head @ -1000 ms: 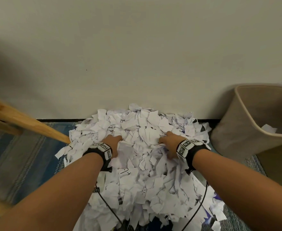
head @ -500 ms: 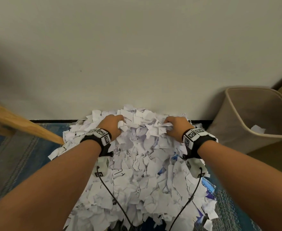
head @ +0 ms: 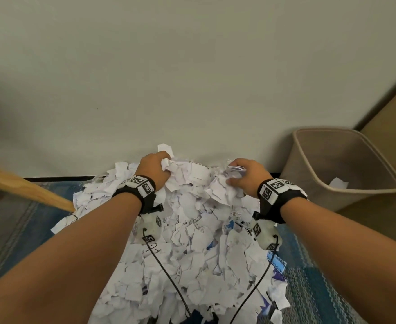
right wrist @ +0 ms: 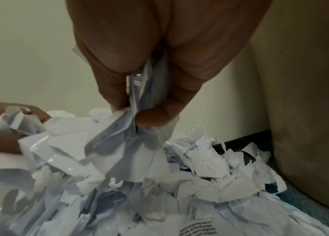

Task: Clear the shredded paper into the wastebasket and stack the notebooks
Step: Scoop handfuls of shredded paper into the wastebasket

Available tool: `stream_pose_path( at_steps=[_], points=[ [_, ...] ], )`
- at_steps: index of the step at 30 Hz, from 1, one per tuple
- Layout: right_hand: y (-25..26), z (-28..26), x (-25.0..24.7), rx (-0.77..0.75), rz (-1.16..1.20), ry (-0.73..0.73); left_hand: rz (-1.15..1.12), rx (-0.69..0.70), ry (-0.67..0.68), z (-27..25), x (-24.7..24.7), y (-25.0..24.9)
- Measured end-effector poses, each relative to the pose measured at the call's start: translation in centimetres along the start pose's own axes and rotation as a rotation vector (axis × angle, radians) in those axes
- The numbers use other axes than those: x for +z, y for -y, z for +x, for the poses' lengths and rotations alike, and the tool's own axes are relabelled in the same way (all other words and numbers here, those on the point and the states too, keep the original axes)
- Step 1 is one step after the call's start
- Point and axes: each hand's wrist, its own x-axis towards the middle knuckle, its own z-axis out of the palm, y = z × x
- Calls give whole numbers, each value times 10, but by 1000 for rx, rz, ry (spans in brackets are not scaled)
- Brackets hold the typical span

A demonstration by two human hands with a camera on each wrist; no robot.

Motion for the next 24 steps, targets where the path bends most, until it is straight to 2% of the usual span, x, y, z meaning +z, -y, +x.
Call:
stream_pose_path(
  at_steps=[4, 12, 16, 19, 22, 24],
  points=[
    [-1, -6, -10, -7, 82, -46, 81, 65, 35, 2, 6, -8],
    [-2, -5, -67, 12, 376, -306, 24, 63, -15, 14, 18, -44],
    [-6, -11, -103, 52, 596, -504, -93, 153, -86, 26, 22, -89],
    [-15, -21, -131, 65, 884, -621, -224, 194, -140, 32, 28, -126],
    [-43, -30, -156, 143, 874, -766, -292, 233, -151, 34, 36, -160],
    [-66, -36, -168, 200, 780, -838, -331, 258, -163, 36, 40, -182]
  ],
)
